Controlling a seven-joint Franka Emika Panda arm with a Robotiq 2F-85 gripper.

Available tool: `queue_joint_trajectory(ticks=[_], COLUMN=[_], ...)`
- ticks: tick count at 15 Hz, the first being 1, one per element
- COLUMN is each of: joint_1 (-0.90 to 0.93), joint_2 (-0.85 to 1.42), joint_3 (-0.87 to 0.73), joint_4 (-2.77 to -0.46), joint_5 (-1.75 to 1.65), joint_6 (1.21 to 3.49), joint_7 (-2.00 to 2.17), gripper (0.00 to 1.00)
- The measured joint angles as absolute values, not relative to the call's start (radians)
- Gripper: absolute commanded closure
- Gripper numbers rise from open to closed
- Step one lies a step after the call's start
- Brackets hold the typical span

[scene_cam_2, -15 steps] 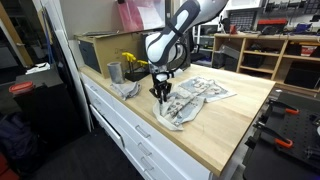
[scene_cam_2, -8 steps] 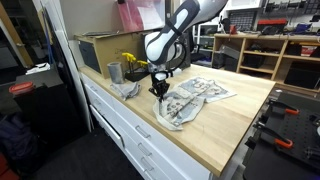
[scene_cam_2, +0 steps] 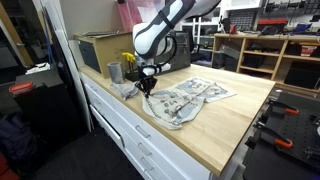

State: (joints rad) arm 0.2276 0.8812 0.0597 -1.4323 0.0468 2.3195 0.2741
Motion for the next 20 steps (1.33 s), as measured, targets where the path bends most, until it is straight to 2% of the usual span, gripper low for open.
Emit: queue_joint_trajectory(ticks=[8, 10, 20], joint_1=[0.258, 0.254, 0.242], joint_2=[0.880, 0.871, 0.657], joint_3=[0.026, 0.007, -0.013], joint_4=[-1.413, -1.455, -1.888], joint_5=[-0.005, -0.004, 0.099], joint_6=[2.323, 2.323, 2.308], joint_7=[0.279, 0.291, 0.499], gripper=[0.03, 0.00, 0.00])
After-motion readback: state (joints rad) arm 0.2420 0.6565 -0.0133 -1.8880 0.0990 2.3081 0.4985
